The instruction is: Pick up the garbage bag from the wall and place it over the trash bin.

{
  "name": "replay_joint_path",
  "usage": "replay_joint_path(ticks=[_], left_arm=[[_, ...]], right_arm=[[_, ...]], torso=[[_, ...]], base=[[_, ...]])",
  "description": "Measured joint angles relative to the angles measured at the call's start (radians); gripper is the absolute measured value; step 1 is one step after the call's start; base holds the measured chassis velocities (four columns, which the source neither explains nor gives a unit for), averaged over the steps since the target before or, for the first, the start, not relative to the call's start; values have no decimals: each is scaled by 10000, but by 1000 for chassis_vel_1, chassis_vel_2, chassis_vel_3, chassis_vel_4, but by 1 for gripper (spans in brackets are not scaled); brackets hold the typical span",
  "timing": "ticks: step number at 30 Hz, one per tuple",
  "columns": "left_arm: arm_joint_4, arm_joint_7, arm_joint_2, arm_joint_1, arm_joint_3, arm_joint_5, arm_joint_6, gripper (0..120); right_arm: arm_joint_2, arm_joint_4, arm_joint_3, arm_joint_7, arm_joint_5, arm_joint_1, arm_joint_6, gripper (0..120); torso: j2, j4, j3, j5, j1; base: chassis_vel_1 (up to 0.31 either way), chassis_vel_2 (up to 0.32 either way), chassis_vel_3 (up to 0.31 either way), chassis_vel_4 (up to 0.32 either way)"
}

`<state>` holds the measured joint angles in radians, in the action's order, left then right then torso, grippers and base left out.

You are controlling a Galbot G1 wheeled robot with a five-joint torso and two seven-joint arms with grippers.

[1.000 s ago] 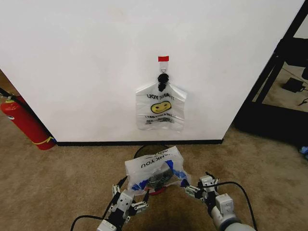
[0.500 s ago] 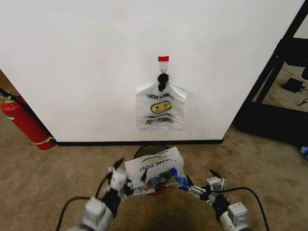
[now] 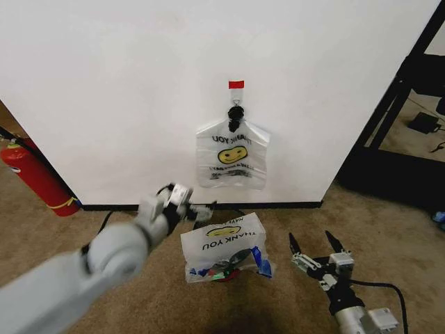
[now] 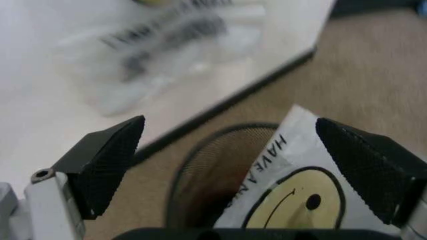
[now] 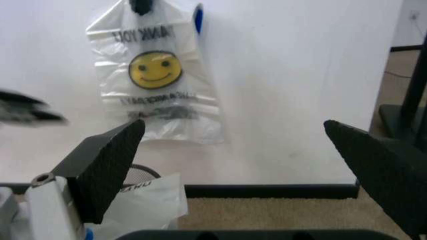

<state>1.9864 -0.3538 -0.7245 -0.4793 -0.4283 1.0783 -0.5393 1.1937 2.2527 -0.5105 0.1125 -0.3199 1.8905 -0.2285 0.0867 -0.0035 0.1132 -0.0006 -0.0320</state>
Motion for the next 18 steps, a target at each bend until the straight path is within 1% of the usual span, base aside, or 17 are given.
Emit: replay_joint_path(ticks=[1,3,5,6,9,13,15,18], left_arm=[[-474,110,-230,429,-414,24,-106,100],[-1444,283,-601,1180,-1066,137,-288,100],[-2221,329,-847,1698,-1472,210,-359,100],[-2221,329,-847,1698,-1472,210,-359,100],[-3193,527,-1021,2276,-2006,71,-447,98],[-3592,810,-1087,2523,-2509,77,-560,97],[-3632,825,-1110,2531,-2544,105,-575,97],[-3944,783,-1346,2554,-2705,423,-666,93]], right_arm=[[25,0,-8,-26,35,41,-38,100],[66,1,-14,-42,109,98,-70,100],[91,24,-8,-43,120,111,-71,100],[91,24,-8,-43,120,111,-71,100],[75,50,3,-26,120,102,-32,100],[-39,-11,-41,44,38,5,88,100],[-49,-14,-48,54,20,-7,104,100],[-107,-19,-105,139,-87,-62,191,100]], torso=[[0,1,0,7,0],[0,2,0,4,0],[0,4,0,7,0],[0,4,0,7,0],[0,5,-1,7,0],[0,8,-1,7,0],[0,8,-1,6,0],[0,5,-1,6,0]], base=[[0,0,0,0],[0,0,0,0],[0,0,0,0],[0,0,0,0],[0,0,0,0],[0,0,0,0],[0,0,0,0],[0,0,0,0]])
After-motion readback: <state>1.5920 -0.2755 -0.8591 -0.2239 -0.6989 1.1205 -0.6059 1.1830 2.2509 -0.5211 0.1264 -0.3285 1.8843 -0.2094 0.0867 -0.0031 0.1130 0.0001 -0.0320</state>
